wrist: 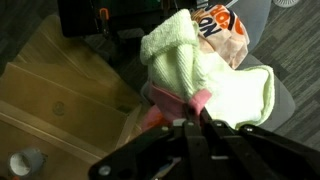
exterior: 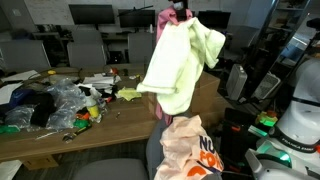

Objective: Pick up the shirts on the box and put them on the chair.

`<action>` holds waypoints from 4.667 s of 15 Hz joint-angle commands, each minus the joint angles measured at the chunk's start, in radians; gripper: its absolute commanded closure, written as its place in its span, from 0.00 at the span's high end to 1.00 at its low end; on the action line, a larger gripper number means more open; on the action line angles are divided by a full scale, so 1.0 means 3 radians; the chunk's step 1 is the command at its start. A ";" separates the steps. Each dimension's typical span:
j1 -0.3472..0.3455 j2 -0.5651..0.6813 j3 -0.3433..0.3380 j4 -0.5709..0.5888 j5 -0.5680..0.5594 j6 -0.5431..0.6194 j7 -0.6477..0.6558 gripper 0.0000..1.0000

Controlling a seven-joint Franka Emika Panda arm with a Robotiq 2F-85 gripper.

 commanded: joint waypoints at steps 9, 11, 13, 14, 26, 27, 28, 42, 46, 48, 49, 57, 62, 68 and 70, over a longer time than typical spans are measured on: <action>-0.0058 -0.0468 -0.0020 -0.1049 0.0236 0.0374 -0.0075 0.02; -0.0065 -0.0485 -0.0024 -0.1150 0.0260 0.0413 -0.0073 0.02; -0.0067 -0.0511 -0.0023 -0.1231 0.0291 0.0445 -0.0076 0.02; -0.0070 -0.0520 -0.0022 -0.1272 0.0297 0.0463 -0.0075 0.02; -0.0047 -0.0378 0.0070 -0.1464 0.0266 0.0481 -0.0006 0.02; -0.0046 -0.0363 0.0079 -0.1483 0.0263 0.0486 0.0005 0.02; -0.0042 -0.0346 0.0086 -0.1499 0.0270 0.0488 0.0003 0.02; -0.0010 -0.0162 0.0101 -0.1797 0.0520 0.0775 -0.0049 0.02; -0.0036 -0.0229 0.0034 -0.2016 0.0821 0.0893 -0.0087 0.02; -0.0061 -0.0254 -0.0013 -0.2135 0.0980 0.0970 -0.0122 0.02; -0.0072 -0.0270 -0.0034 -0.2192 0.1056 0.1002 -0.0127 0.02; -0.0269 -0.0246 -0.0252 -0.2532 0.1311 0.1172 -0.0033 0.02; -0.0342 -0.0269 -0.0293 -0.2622 0.1309 0.1217 0.0010 0.02; -0.0340 -0.0375 -0.0271 -0.2644 0.1293 0.1241 0.0031 0.02; -0.0341 -0.0406 -0.0265 -0.2644 0.1292 0.1245 0.0038 0.02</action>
